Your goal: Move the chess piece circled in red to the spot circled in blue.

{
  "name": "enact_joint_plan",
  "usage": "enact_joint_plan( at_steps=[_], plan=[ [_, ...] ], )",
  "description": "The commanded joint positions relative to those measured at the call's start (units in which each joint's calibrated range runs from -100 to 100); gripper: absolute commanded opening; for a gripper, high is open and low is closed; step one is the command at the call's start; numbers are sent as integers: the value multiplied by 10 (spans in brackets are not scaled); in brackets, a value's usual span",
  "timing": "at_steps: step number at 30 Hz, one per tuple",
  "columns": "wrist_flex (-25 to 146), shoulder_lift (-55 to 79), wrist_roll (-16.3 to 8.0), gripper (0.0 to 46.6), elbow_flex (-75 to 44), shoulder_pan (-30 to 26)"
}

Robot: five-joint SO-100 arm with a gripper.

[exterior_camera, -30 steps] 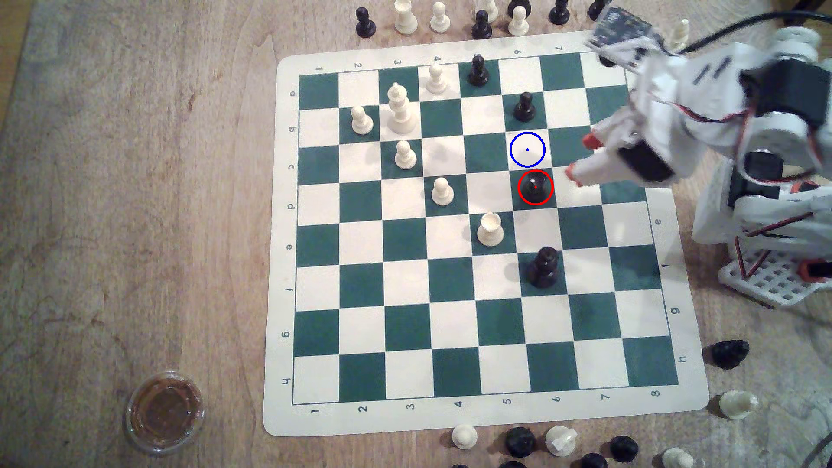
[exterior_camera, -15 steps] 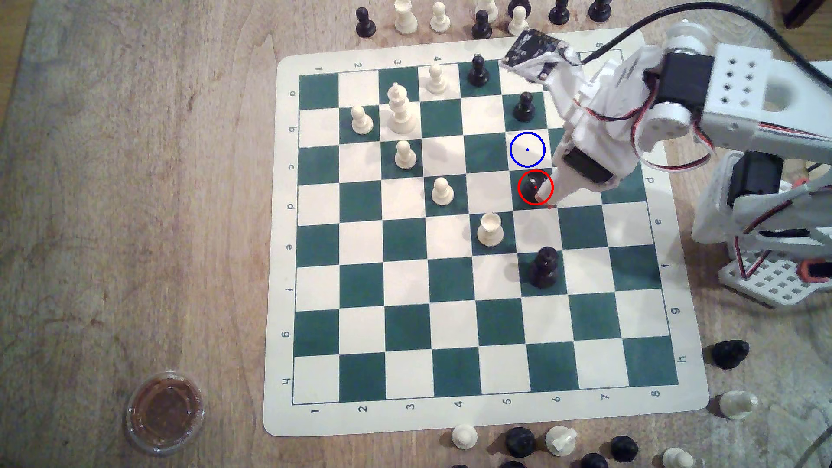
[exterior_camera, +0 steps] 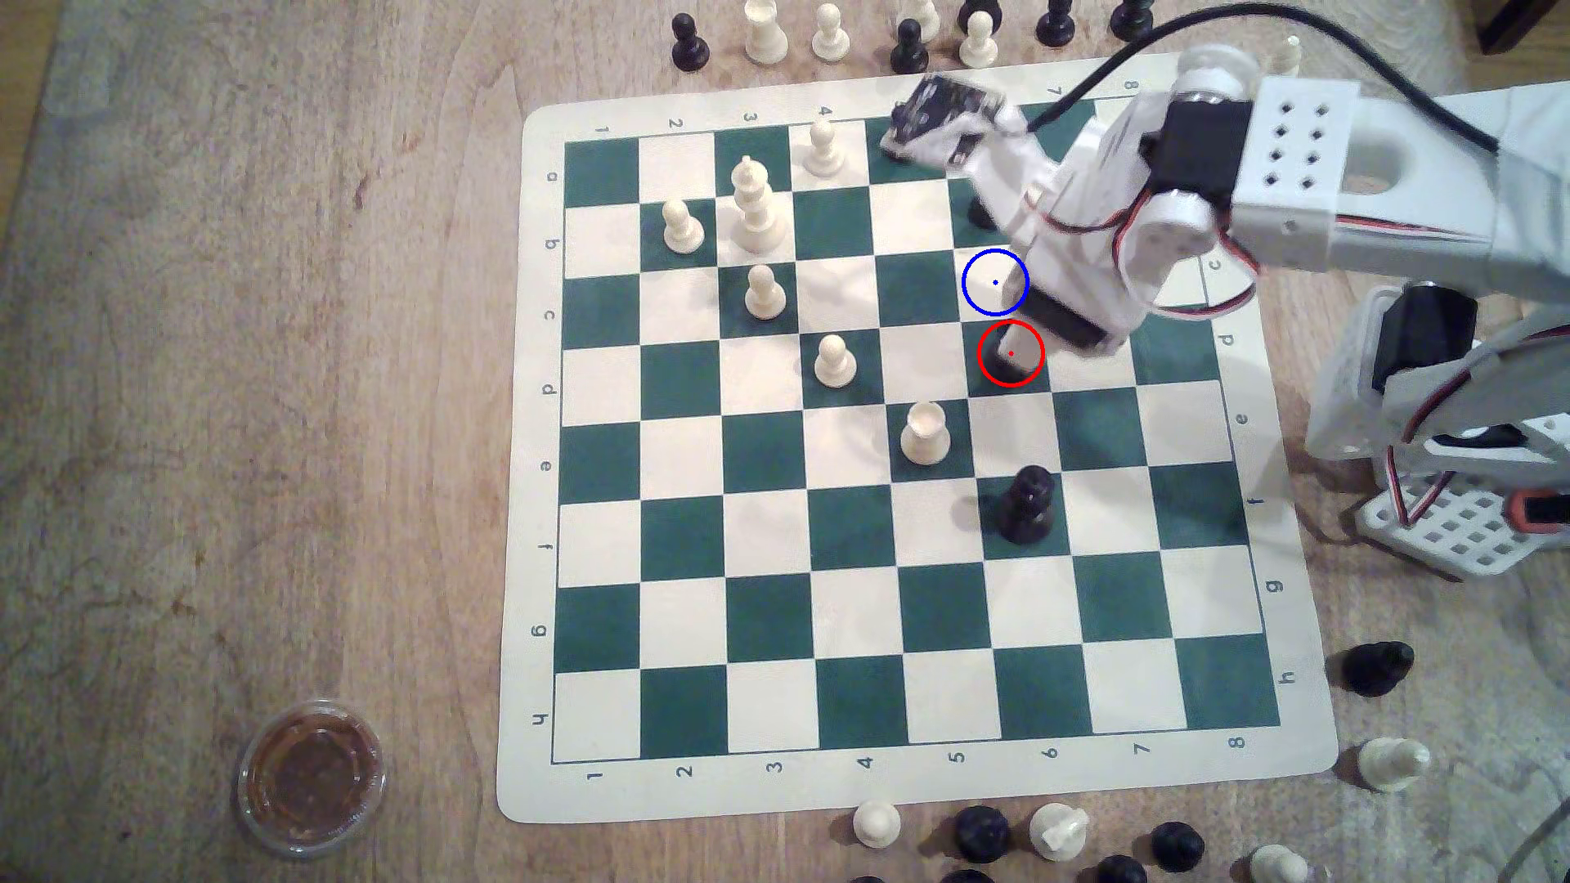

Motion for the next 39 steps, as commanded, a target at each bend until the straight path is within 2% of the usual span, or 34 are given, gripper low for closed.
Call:
enact_joint_plan(
  at_steps=[1,26,33,39],
  plan=[
    [-15,12,0,156,-47,-3],
    [-50,57,-2,124,-37,-9],
    [-50,55,0,50,-36,-9],
    [-50,51,1,16,-35,-8]
  ],
)
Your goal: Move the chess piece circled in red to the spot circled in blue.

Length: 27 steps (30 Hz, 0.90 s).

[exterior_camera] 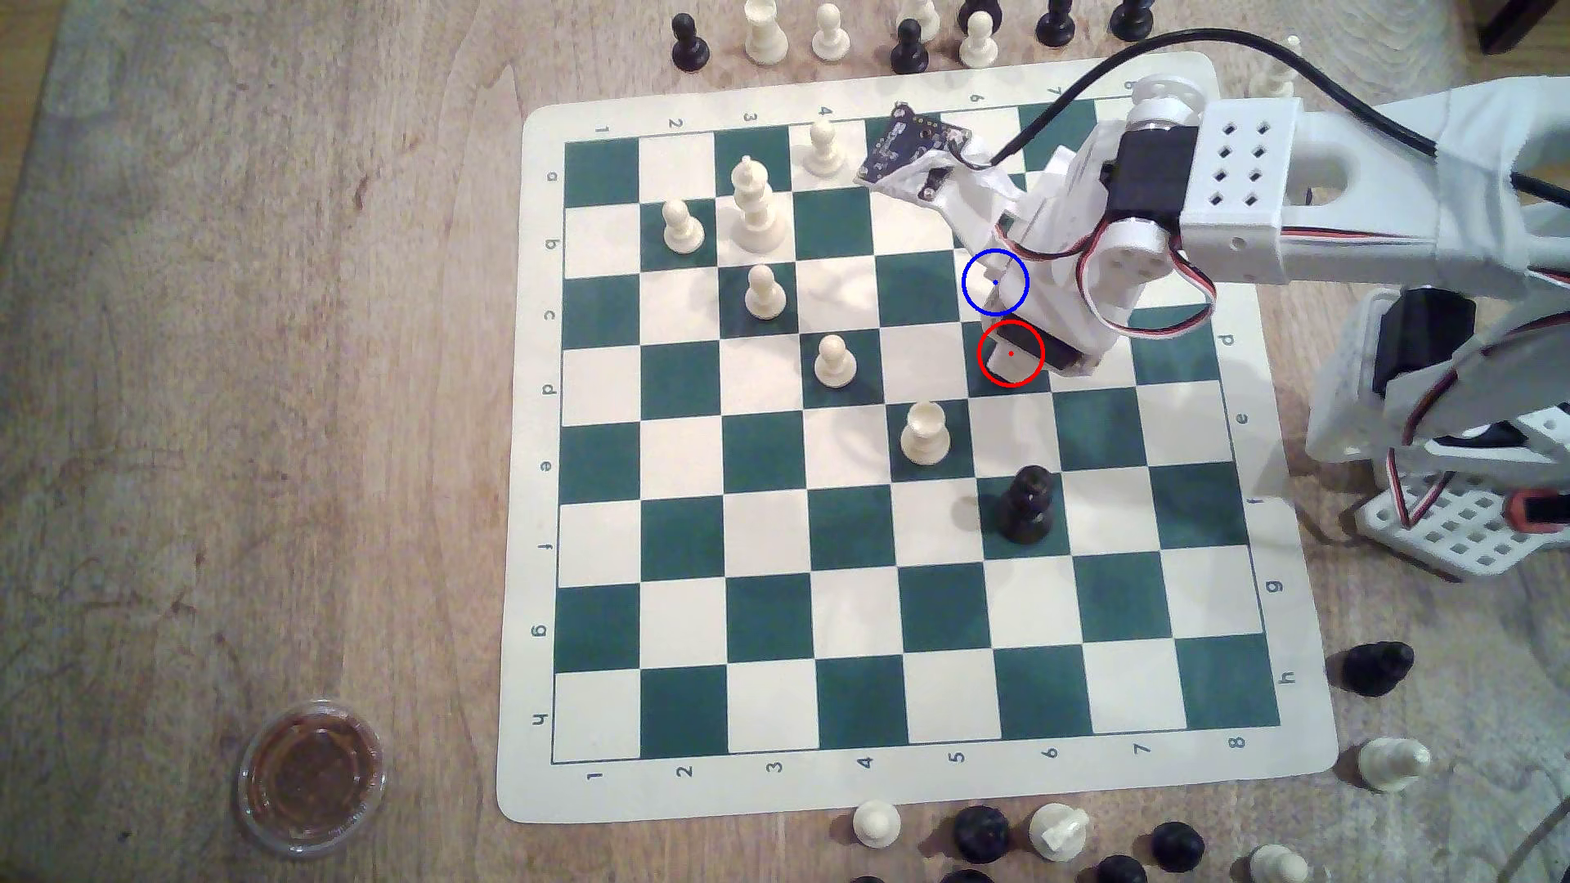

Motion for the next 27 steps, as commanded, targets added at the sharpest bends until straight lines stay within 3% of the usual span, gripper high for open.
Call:
enact_joint_plan(
  at_steps=[1,15,27],
  plan=[
    [-7,-20,1,13,-35,4],
    [114,-117,-6,9,-114,35],
    [100,-40,18,9,-178,101]
  ],
)
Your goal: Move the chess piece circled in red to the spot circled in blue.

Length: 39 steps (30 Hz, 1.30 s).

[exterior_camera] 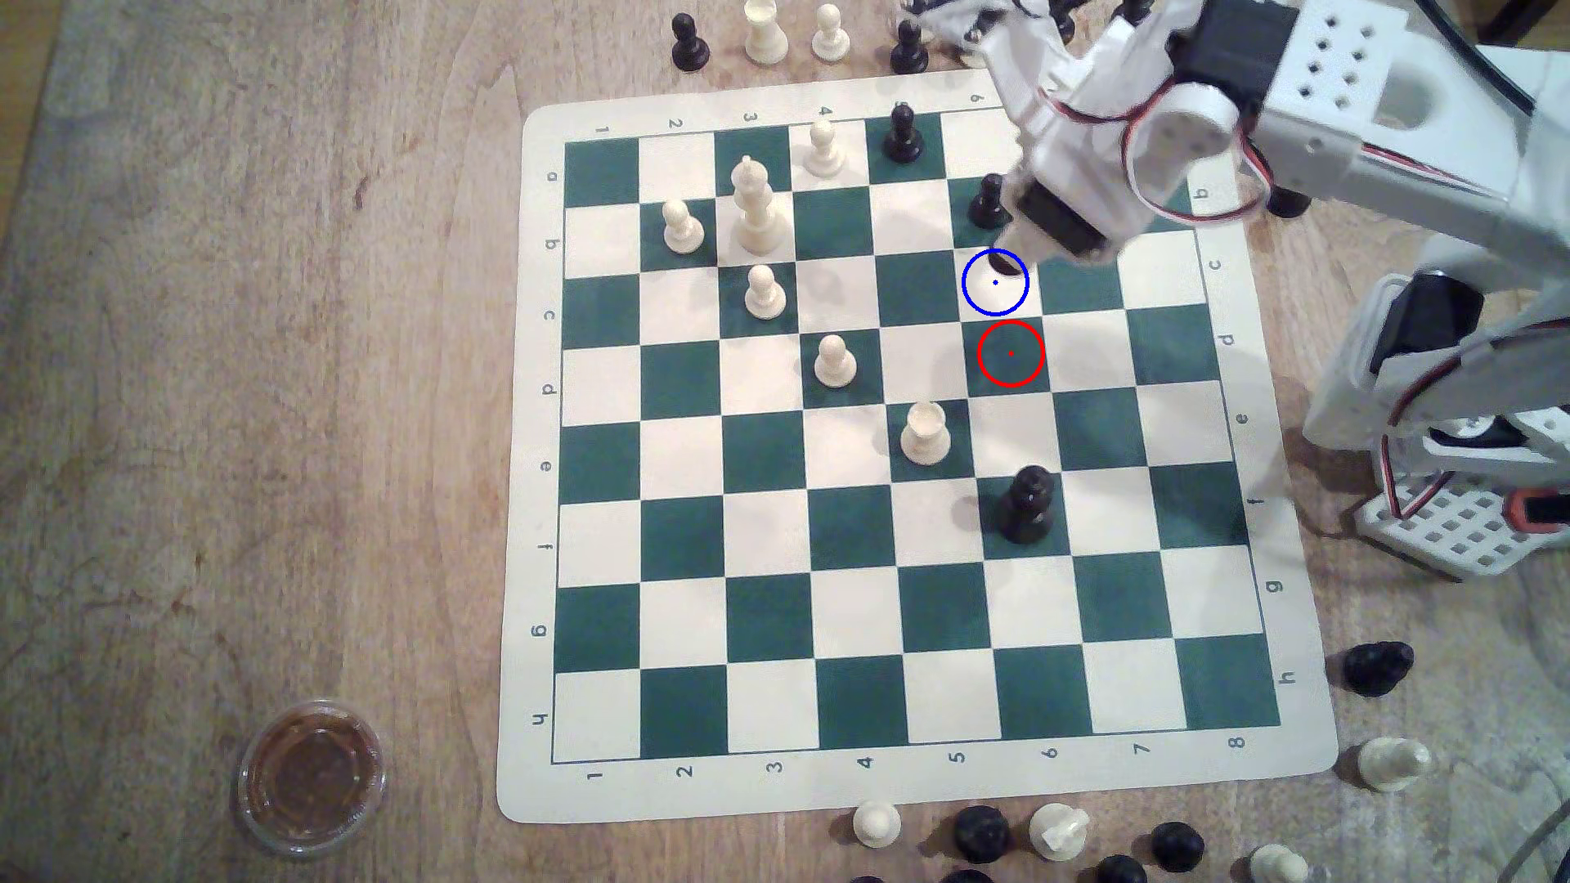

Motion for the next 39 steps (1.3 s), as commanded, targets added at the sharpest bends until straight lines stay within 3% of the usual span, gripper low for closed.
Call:
enact_joint_plan(
  at_steps=[1,9,39],
  plan=[
    [-34,40,6,9,-46,15],
    [-106,91,6,8,-6,13],
    [-120,154,13,7,16,4]
  ],
)
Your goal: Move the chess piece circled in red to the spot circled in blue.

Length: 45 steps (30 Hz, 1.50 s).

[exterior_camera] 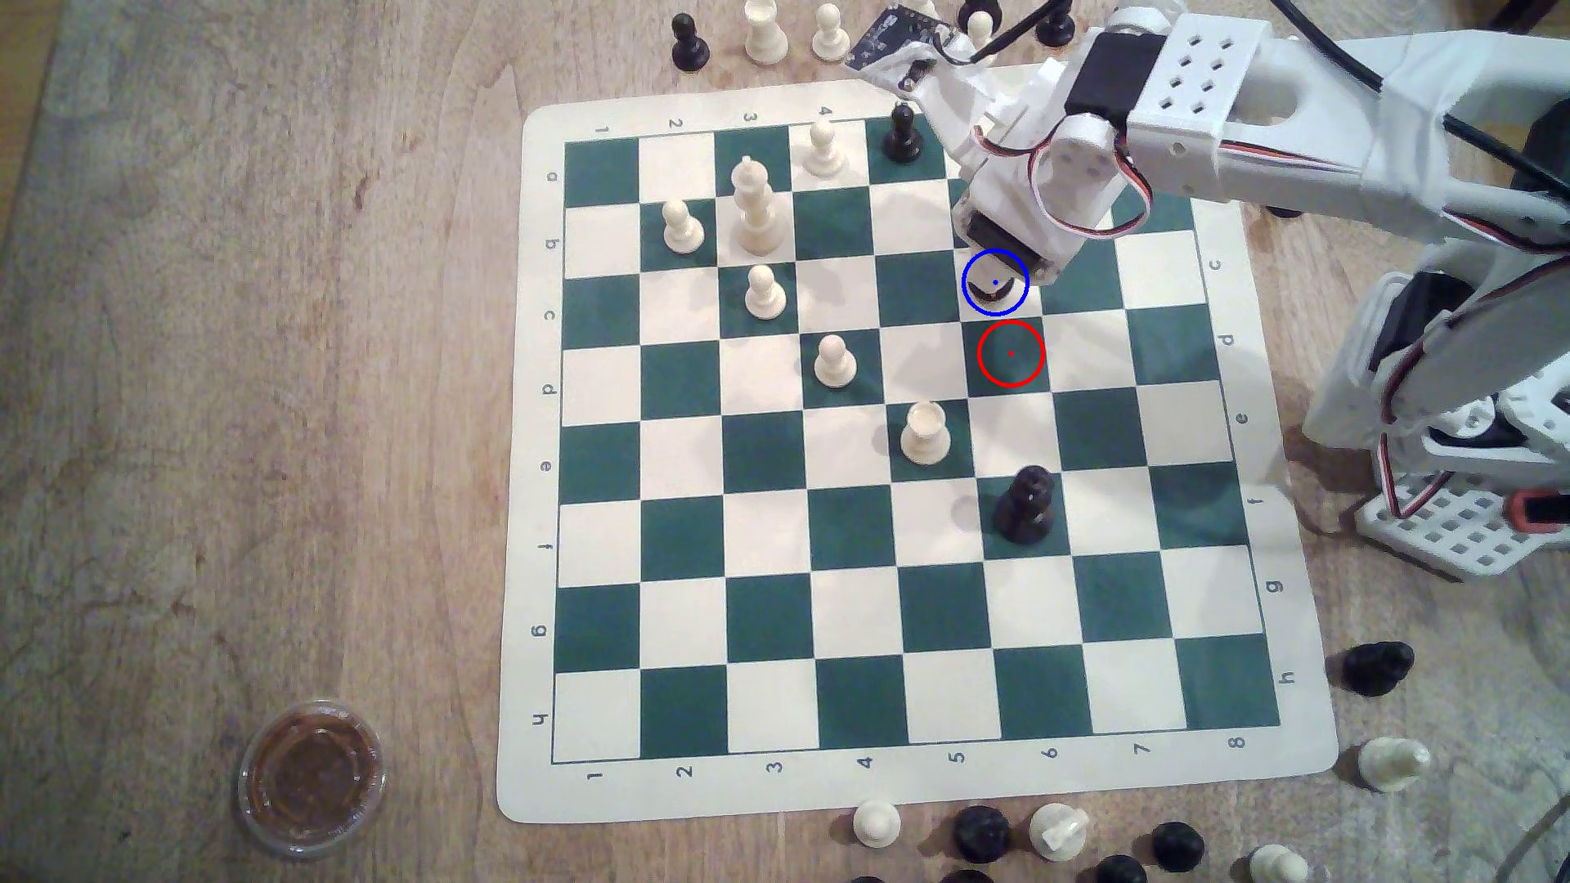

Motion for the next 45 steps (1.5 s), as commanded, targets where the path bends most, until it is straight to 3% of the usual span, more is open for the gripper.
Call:
enact_joint_plan(
  at_steps=[1,7,8,10,12,23,31,42,45],
  plan=[
    [-6,-2,1,7,-5,1],
    [-11,3,4,16,2,8],
    [-12,3,4,75,3,8],
    [-14,2,4,137,3,8],
    [-14,-5,4,171,3,11],
    [-15,-103,0,277,52,32],
    [12,-187,6,307,79,41],
    [59,-551,19,332,262,-34],
    [48,-601,38,332,285,-41]
  ],
)
